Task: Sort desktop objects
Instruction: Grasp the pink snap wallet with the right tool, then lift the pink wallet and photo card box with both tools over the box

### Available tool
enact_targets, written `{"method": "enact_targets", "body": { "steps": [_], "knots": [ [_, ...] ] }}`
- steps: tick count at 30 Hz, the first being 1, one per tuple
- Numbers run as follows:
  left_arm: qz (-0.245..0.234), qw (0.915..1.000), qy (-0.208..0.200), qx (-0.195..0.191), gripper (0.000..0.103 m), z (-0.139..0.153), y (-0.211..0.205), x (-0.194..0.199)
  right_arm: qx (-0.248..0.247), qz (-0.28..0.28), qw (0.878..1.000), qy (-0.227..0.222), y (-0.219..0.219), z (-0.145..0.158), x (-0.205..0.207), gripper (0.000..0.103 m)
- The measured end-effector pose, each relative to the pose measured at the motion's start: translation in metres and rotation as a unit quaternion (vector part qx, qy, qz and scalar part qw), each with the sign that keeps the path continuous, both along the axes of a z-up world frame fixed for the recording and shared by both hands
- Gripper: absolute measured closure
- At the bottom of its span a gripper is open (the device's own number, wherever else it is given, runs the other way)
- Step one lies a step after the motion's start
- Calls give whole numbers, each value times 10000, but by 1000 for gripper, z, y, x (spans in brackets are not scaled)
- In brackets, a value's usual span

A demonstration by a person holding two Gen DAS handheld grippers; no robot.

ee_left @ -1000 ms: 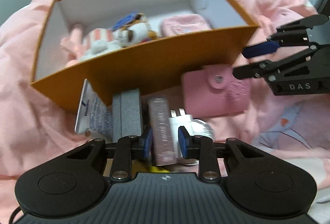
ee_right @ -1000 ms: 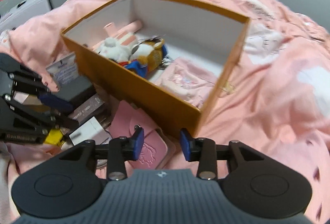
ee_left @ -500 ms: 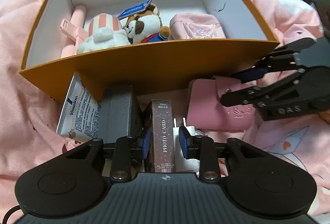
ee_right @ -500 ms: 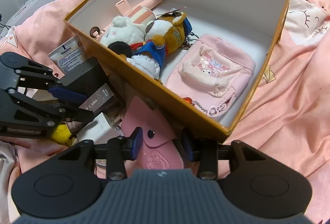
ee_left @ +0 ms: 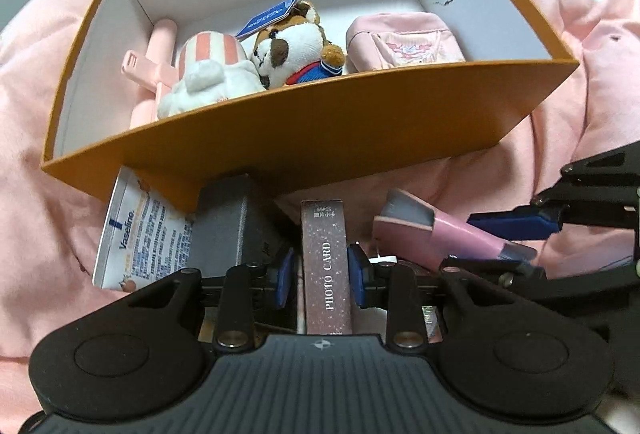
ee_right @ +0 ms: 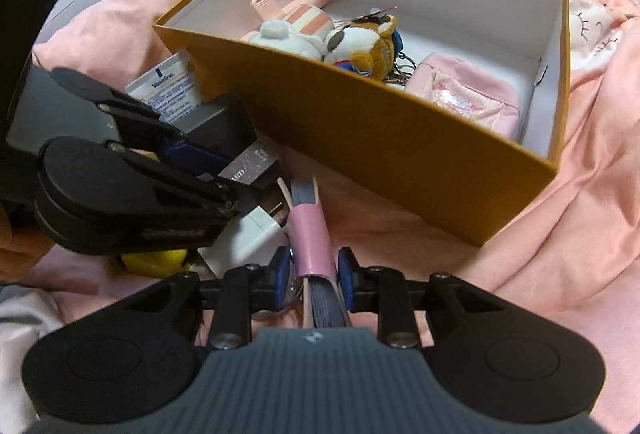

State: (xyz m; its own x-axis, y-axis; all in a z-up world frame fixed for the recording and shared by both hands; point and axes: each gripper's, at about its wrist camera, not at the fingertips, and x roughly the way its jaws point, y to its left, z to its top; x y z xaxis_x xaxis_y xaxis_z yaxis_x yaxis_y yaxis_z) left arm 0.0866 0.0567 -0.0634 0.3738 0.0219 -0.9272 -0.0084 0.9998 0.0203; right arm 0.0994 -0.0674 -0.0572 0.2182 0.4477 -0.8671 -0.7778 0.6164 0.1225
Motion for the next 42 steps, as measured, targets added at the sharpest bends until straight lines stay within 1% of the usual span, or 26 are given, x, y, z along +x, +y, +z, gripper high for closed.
{"method": "enact_targets", "body": {
  "steps": [2,3,8,11,14,17,20,29,32,36,38,42],
  "knots": [
    [11,10000,6,55,69,1,-1,1,46,-46,9999,-93,-3,-1,-4,76],
    [45,10000,13,41,69,1,-1,1,106,-110,9999,-53,-6,-1,-4,76],
    [200,9998,52,-46,70,5,3,0,534,-548,9963,402,-32,-6,7,76],
    [304,9995,43,-100,73,7,7,-2,637,-642,9946,508,-38,-9,11,76],
    [453,9988,-4,-208,74,10,12,-4,687,-670,9939,551,-40,-11,12,76],
    [432,9988,-23,-209,74,9,12,-3,809,-742,9915,701,-47,-14,16,75],
    [353,9993,-30,-102,74,8,7,-2,906,-828,9889,840,-52,-17,21,75],
    [189,9998,-30,19,75,2,2,2,994,-912,9855,1028,-52,-16,24,74],
    [134,9999,-71,36,76,3,2,0,991,-911,9860,990,-51,-13,22,76],
    [369,9991,-116,-196,77,7,10,-3,950,-889,9883,794,-49,-4,15,78],
    [426,9987,-171,-218,77,13,11,-7,988,-940,9884,669,-52,4,12,79],
    [440,9979,-444,-192,77,33,12,-14,1179,-1039,9860,559,-62,18,10,80]
  ]
}}
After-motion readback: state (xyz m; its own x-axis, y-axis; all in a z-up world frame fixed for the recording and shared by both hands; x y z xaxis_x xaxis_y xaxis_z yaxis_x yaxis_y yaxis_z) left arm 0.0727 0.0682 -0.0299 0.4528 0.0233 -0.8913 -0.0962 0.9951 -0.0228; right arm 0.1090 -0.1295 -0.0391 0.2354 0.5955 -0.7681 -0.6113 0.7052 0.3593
